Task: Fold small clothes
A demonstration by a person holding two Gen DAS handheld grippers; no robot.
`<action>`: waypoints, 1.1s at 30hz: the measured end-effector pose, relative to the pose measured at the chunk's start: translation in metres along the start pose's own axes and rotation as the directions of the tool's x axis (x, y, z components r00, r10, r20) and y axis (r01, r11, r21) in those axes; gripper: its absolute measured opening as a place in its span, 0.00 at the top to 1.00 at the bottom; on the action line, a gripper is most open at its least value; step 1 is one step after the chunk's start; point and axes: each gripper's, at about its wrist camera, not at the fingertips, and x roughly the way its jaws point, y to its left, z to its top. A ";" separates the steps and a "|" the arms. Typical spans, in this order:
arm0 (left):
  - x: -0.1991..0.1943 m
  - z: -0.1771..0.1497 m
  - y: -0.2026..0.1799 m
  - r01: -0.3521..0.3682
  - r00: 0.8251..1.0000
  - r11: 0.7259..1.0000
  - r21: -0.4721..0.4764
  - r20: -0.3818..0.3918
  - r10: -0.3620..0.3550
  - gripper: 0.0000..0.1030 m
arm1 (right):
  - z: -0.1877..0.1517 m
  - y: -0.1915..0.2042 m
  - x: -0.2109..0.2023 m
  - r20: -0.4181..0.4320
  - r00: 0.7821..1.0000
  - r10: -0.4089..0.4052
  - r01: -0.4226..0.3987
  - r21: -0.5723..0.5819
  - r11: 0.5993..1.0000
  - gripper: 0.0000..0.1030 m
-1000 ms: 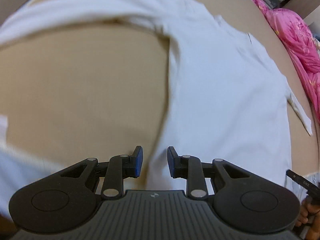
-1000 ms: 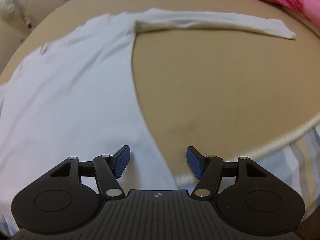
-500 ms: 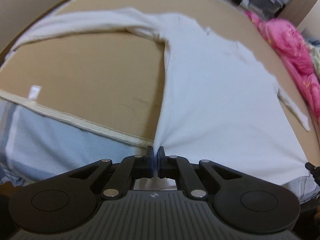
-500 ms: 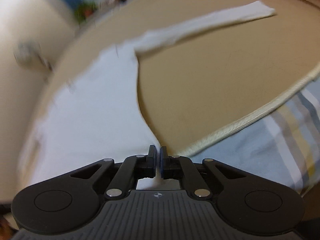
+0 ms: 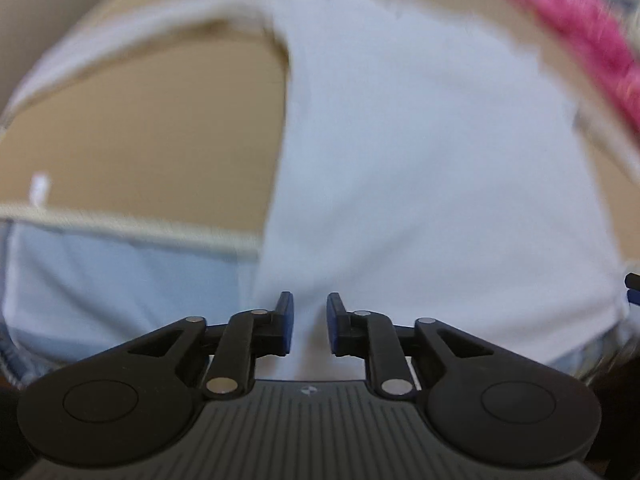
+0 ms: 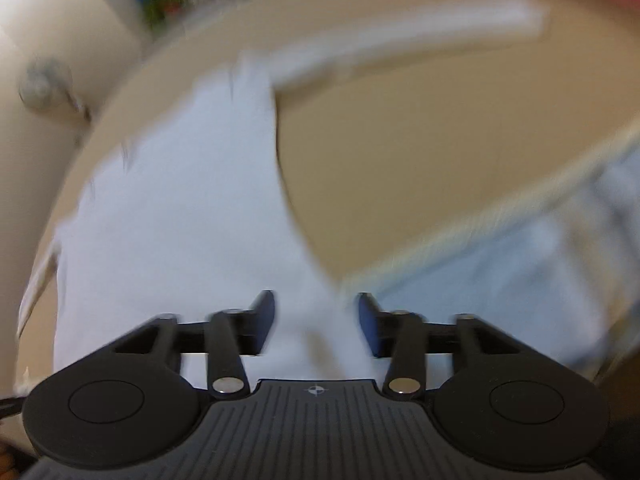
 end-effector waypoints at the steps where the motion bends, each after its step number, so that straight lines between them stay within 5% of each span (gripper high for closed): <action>1: 0.009 0.000 -0.003 -0.022 0.999 1.000 0.007 -0.036 0.022 0.80 | -0.004 0.000 0.014 -0.071 0.996 -0.045 0.046 0.001 0.999 0.61; 3: 0.006 0.003 -0.008 -0.041 0.999 0.999 0.018 0.009 0.041 0.80 | -0.004 0.004 0.017 -0.061 0.995 -0.077 0.077 -0.006 0.997 0.69; 6: -0.009 0.001 -0.018 -0.029 0.994 0.998 0.053 0.111 0.023 0.63 | 0.004 0.012 0.001 0.038 0.999 -0.019 0.019 -0.023 1.000 0.59; 8: -0.002 0.004 -0.024 -0.028 0.995 0.997 0.069 0.094 0.022 0.51 | 0.004 0.012 0.010 -0.001 0.997 -0.073 0.073 -0.043 0.996 0.53; 10: 0.011 0.008 -0.028 -0.056 0.998 0.995 0.088 0.043 0.052 0.51 | -0.002 0.008 0.026 -0.084 0.986 -0.142 0.138 -0.054 0.989 0.54; 12: 0.003 0.013 -0.029 -0.107 0.989 0.993 0.051 0.110 0.101 0.53 | 0.003 0.011 0.018 -0.027 0.992 -0.126 0.125 -0.030 0.992 0.54; 15: -0.025 0.020 -0.037 -0.100 0.952 0.994 0.053 0.295 0.080 0.47 | 0.017 0.013 -0.012 0.141 0.986 -0.086 0.087 -0.002 0.996 0.54; 20: -0.040 0.031 -0.068 -0.123 0.905 0.986 0.115 0.421 0.064 0.46 | 0.064 -0.010 -0.042 0.307 0.949 -0.075 0.043 0.110 0.993 0.56; 21: -0.048 0.027 -0.078 -0.117 0.899 0.984 0.137 0.436 0.046 0.46 | 0.076 -0.018 -0.045 0.328 0.942 -0.067 0.024 0.135 0.991 0.62; 22: -0.055 0.031 -0.084 -0.109 0.894 0.980 0.168 0.447 0.023 0.46 | 0.088 -0.038 -0.051 0.348 0.936 -0.041 -0.014 0.153 0.988 0.98; 23: -0.064 0.037 -0.089 -0.107 0.886 0.974 0.200 0.464 0.003 0.46 | 0.097 -0.060 -0.056 0.371 0.929 -0.023 -0.045 0.175 0.984 1.00; 27: -0.096 0.062 -0.125 -0.173 0.836 0.934 0.311 0.548 -0.027 0.45 | 0.137 -0.119 -0.049 0.427 0.897 -0.112 -0.024 0.302 0.953 0.97; 29: -0.088 0.083 -0.131 -0.164 0.815 0.922 0.352 0.574 -0.074 0.42 | 0.152 -0.144 -0.031 0.406 0.903 -0.142 -0.022 0.373 0.928 0.93; 31: -0.067 0.096 -0.134 -0.130 0.818 0.928 0.349 0.567 -0.098 0.43 | 0.167 -0.165 -0.010 0.388 0.911 -0.140 -0.050 0.440 0.896 0.84; 33: -0.022 0.116 -0.126 -0.069 0.866 0.951 0.303 0.491 -0.094 0.43 | 0.175 -0.179 0.006 0.391 0.909 -0.145 -0.067 0.481 0.874 0.74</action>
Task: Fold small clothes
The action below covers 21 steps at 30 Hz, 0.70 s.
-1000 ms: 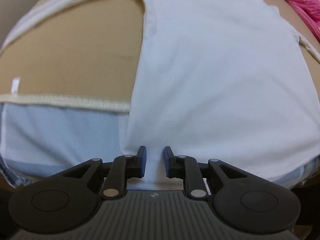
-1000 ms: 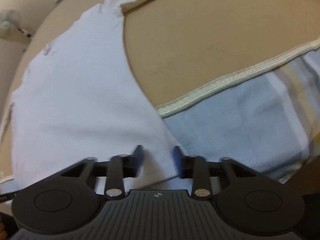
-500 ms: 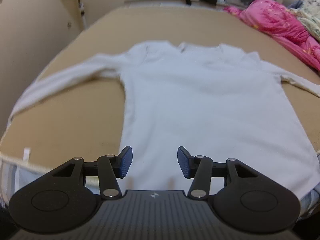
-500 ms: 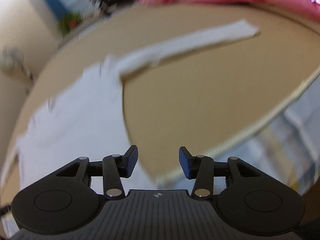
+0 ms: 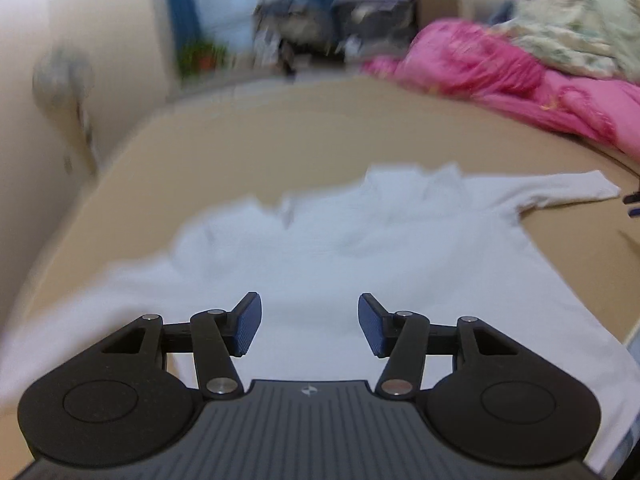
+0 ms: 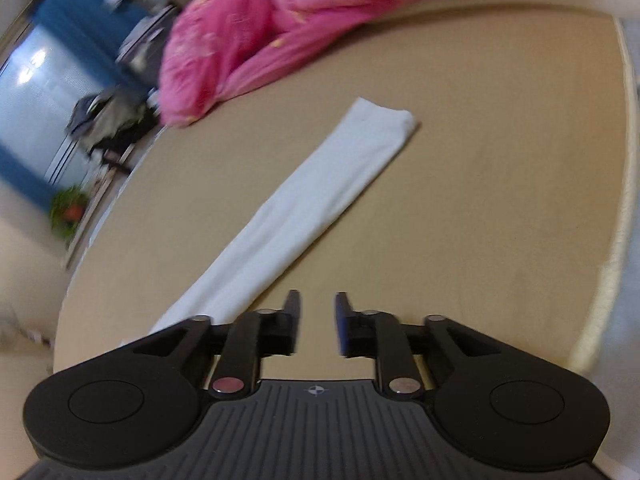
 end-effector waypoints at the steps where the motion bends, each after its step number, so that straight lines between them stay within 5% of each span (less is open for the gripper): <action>1: 0.023 -0.006 0.000 -0.004 0.995 0.999 -0.039 -0.105 0.000 0.46 | 0.002 -0.006 0.005 0.003 1.000 -0.003 0.003 0.013 1.000 0.72; 3: 0.049 -0.013 0.000 -0.011 0.972 0.997 -0.079 -0.233 -0.007 0.51 | 0.002 -0.008 0.024 0.000 1.000 -0.008 0.008 0.011 1.000 0.72; 9: 0.066 -0.012 -0.024 0.005 0.980 0.999 0.050 -0.199 0.004 0.50 | 0.023 -0.010 0.075 0.057 0.998 0.032 -0.036 0.075 0.997 0.65; 17: 0.080 -0.018 -0.015 0.015 0.969 1.000 0.015 -0.247 -0.011 0.50 | 0.045 -0.024 0.124 0.118 0.990 0.071 -0.090 0.159 0.983 0.65; 21: 0.078 -0.017 -0.011 0.005 0.967 1.000 0.007 -0.253 -0.003 0.50 | 0.049 -0.030 0.136 0.169 0.985 0.047 -0.084 0.218 0.972 0.86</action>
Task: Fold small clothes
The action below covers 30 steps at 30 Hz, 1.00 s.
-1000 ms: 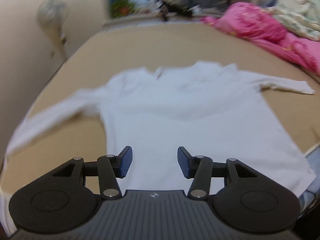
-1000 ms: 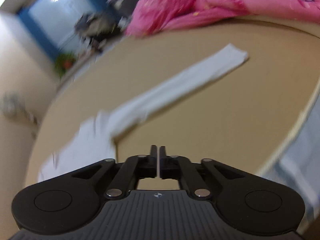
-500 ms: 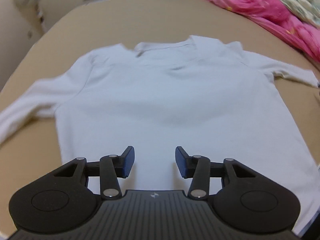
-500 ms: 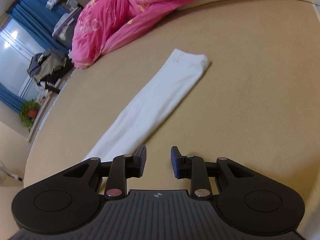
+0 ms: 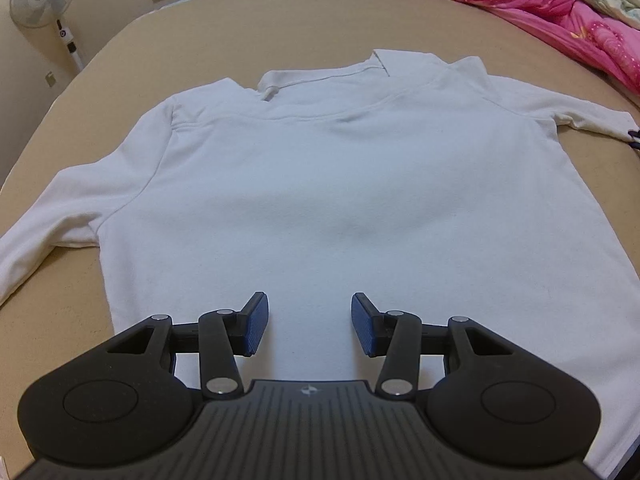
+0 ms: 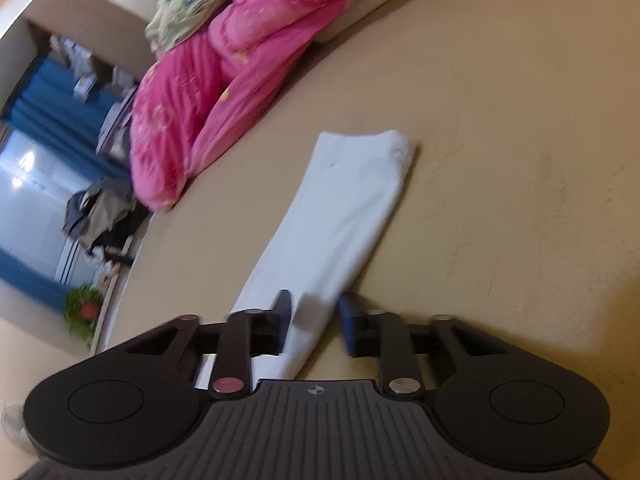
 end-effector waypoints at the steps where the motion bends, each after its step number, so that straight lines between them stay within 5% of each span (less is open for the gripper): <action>1: 0.000 0.001 0.000 -0.005 1.000 1.000 0.003 0.002 0.005 0.50 | -0.001 -0.001 0.000 0.012 1.000 -0.015 0.015 0.003 1.000 0.95; 3: 0.000 0.003 0.004 -0.023 1.000 1.000 -0.001 0.008 0.023 0.50 | -0.002 0.004 0.001 0.034 0.999 -0.041 0.042 -0.013 0.999 0.96; 6: -0.002 0.005 0.016 -0.036 0.999 0.998 -0.042 0.004 0.037 0.50 | -0.008 0.047 -0.001 0.113 0.985 -0.132 0.152 -0.191 0.970 0.97; 9: -0.005 0.010 0.032 -0.049 0.999 0.993 -0.105 -0.002 0.049 0.50 | -0.045 0.128 -0.003 0.214 0.969 -0.125 0.217 -0.487 0.846 0.98; 12: -0.010 0.015 0.055 -0.052 0.999 0.979 -0.197 0.003 0.053 0.50 | -0.120 0.215 -0.016 0.196 0.979 0.053 0.100 -0.692 0.715 0.98; 14: -0.011 0.017 0.071 -0.059 0.998 0.964 -0.258 -0.005 0.060 0.50 | -0.186 0.266 -0.031 0.099 0.976 0.193 -0.040 -0.793 0.607 0.98; 17: -0.011 0.019 0.100 -0.060 0.998 0.932 -0.358 -0.027 0.054 0.51 | -0.299 0.318 -0.064 -0.128 0.926 0.354 -0.279 -0.865 0.418 0.98; 19: -0.012 0.020 0.125 -0.060 0.998 0.899 -0.433 -0.030 0.052 0.51 | -0.373 0.330 -0.086 -0.311 0.874 0.373 -0.434 -0.845 0.311 0.97; 21: -0.012 0.020 0.147 -0.059 0.998 0.861 -0.505 -0.035 0.048 0.51 | -0.430 0.325 -0.096 -0.488 0.821 0.298 -0.558 -0.795 0.236 0.97; 24: -0.008 0.018 0.172 -0.032 0.999 0.804 -0.594 -0.048 0.005 0.52 | -0.489 0.298 -0.098 -0.713 0.699 0.052 -0.709 -0.683 0.174 0.97; 25: -0.007 0.018 0.177 -0.023 0.999 0.793 -0.609 -0.047 -0.007 0.52 | -0.493 0.290 -0.101 -0.726 0.688 -0.004 -0.717 -0.680 0.153 0.97; 27: -0.005 0.022 0.179 -0.004 0.999 0.788 -0.616 -0.038 -0.025 0.56 | -0.479 0.279 -0.109 -0.719 0.694 -0.040 -0.708 -0.691 0.142 0.95; 30: -0.003 0.032 0.174 0.042 0.999 0.791 -0.610 0.003 -0.051 0.59 | -0.420 0.267 -0.123 -0.695 0.719 -0.025 -0.679 -0.710 0.188 0.88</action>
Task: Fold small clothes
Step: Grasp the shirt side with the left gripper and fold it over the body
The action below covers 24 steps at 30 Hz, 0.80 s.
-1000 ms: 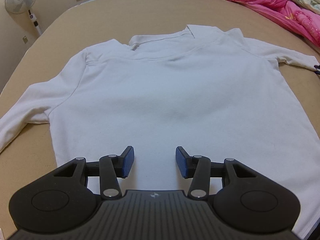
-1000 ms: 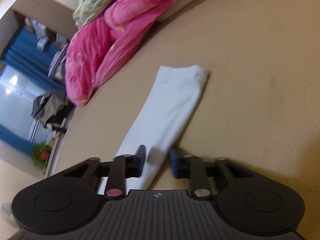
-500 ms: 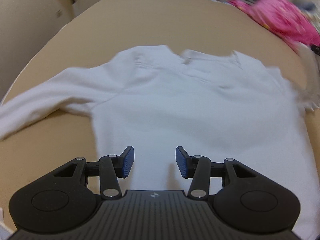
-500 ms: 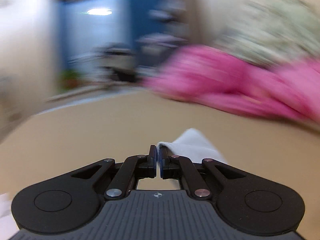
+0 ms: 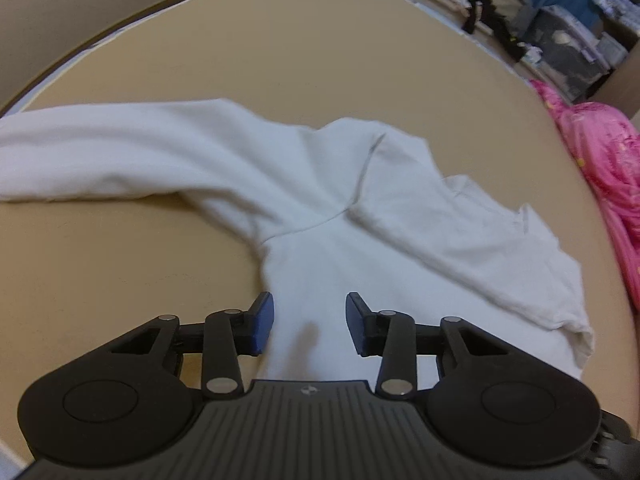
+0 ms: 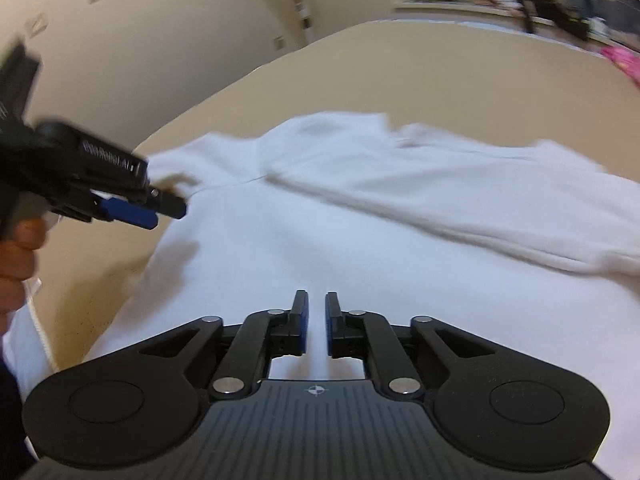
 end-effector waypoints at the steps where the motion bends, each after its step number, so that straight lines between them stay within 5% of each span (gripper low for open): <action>1: 0.001 0.002 -0.003 0.020 1.000 1.000 0.001 0.007 -0.020 0.60 | -0.002 -0.014 -0.022 0.011 1.000 -0.029 0.029 0.004 1.000 0.84; 7: 0.039 0.029 -0.006 0.185 0.983 0.977 -0.104 0.014 -0.185 0.61 | -0.024 -0.086 -0.129 0.086 0.976 -0.200 0.199 0.020 0.980 0.75; 10: 0.064 0.035 -0.007 0.203 0.979 0.968 -0.150 -0.001 -0.206 0.61 | -0.054 -0.113 -0.155 0.098 0.961 -0.257 0.251 0.076 0.965 0.74; 15: 0.091 0.036 -0.013 0.161 0.987 0.976 -0.149 0.017 -0.160 0.61 | -0.077 -0.137 -0.138 0.084 0.954 -0.289 0.263 0.232 0.937 0.74; 19: 0.092 0.037 -0.018 0.149 0.989 0.982 -0.118 0.031 -0.146 0.62 | -0.064 -0.133 -0.113 0.105 0.958 -0.267 0.238 0.228 0.944 0.73; 22: 0.095 0.039 -0.019 0.110 0.994 0.989 -0.102 0.039 -0.107 0.92 | -0.057 -0.130 -0.090 0.079 0.961 -0.264 0.243 0.209 0.947 0.73; 24: 0.089 0.042 -0.017 0.125 0.992 0.985 -0.116 0.041 -0.121 0.93 | -0.051 -0.129 -0.083 0.086 0.961 -0.263 0.241 0.202 0.949 0.73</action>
